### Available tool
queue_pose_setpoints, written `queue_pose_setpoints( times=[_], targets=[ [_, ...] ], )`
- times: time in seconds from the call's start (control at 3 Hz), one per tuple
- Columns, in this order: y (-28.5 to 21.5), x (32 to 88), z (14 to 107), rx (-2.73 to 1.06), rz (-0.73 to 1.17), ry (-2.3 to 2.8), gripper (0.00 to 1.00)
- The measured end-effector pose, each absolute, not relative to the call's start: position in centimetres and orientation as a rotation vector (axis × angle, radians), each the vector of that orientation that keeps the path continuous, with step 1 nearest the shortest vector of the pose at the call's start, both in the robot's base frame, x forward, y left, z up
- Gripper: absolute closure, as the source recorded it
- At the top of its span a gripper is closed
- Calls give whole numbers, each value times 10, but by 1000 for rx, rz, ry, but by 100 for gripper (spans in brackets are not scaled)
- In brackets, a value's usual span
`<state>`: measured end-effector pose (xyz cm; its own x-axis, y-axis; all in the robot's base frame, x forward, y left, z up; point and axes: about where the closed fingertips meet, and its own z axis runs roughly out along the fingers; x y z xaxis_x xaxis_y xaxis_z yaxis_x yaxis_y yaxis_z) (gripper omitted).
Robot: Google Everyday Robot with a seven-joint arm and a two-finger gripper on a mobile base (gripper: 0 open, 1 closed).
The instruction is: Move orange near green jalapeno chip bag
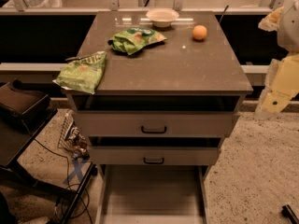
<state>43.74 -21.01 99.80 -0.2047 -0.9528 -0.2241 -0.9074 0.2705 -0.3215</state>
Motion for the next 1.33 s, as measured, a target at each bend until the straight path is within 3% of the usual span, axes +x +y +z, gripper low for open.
queue_pose_setpoints(
  times=[0.67,1.33],
  targets=[
    [-213,454,999,-1550,-173,2212,0],
    [-250,565,969,-1060,-55,2220,0]
  ],
)
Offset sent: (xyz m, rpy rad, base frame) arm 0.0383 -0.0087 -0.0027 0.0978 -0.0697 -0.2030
